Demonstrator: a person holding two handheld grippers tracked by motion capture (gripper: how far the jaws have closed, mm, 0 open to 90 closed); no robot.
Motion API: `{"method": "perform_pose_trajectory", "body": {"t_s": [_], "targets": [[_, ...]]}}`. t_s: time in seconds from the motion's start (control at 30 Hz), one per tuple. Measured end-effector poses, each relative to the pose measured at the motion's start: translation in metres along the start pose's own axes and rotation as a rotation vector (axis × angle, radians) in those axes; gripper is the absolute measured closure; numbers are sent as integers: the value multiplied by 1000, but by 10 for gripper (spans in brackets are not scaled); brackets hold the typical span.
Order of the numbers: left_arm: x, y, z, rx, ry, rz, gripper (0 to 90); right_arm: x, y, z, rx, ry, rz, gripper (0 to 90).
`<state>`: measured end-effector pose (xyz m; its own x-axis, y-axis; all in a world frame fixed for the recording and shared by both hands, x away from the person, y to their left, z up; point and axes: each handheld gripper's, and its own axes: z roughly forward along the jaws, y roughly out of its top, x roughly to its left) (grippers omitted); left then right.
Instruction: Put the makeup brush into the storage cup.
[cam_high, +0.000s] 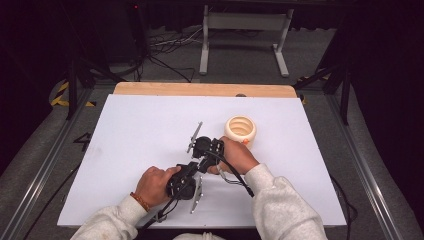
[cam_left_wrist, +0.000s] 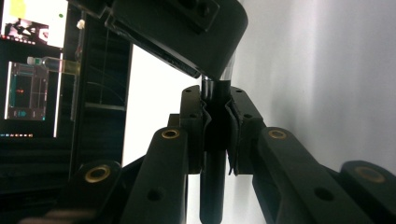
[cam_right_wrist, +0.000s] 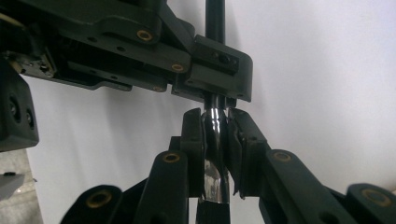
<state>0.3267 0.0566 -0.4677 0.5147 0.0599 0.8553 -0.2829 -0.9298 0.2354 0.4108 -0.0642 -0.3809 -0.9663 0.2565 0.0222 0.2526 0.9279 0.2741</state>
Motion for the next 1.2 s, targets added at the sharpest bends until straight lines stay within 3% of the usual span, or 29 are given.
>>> {"method": "perform_pose_trajectory", "body": {"t_s": [0.1, 0.23, 0.33, 0.37, 0.4, 0.43, 0.47, 0.57, 0.6, 0.67, 0.7, 0.73, 0.77, 0.93, 1.2], "targets": [[1, -3, 1, -4, -25, -24, 790, -2, -5, -7, -51, -5, 17, 702], [7, -10, 1, -35, -64, -99, 790, -6, -18, -24, -142, -32, 58, 617], [10, -17, 4, -80, -113, -203, 790, -5, -31, -37, -211, -96, 46, 560], [12, -19, 3, -55, -131, -208, 790, -5, -37, -41, -234, -126, 55, 548], [14, -20, 4, -68, -145, -239, 790, -4, -40, -43, -245, -148, 58, 529], [14, -22, 5, -92, -159, -293, 790, -3, -45, -46, -260, -174, 60, 497], [20, -25, 4, -76, -182, -294, 790, -1, -51, -50, -293, -198, 61, 480], [28, -34, 6, -148, -255, -447, 790, 5, -71, -60, -405, -266, 77, 438], [28, -34, 6, -148, -255, -447, 790, 5, -71, -60, -405, -266, 77, 438], [35, -41, 7, -188, -305, -543, 790, 11, -85, -64, -456, -300, 78, 423], [36, -43, 6, -193, -322, -576, 791, 15, -97, -65, -505, -325, 90, 404], [38, -45, 7, -220, -342, -608, 790, 17, -103, -65, -522, -324, 91, 393], [42, -51, 7, -253, -375, -674, 790, 18, -108, -65, -534, -332, 86, 376], [46, -62, 9, -329, -432, -800, 790, 27, -136, -63, -598, -381, 93, 364], [52, -73, 6, -386, -440, -882, 790, 36, -168, -54, -671, -435, 98, 328]]}}
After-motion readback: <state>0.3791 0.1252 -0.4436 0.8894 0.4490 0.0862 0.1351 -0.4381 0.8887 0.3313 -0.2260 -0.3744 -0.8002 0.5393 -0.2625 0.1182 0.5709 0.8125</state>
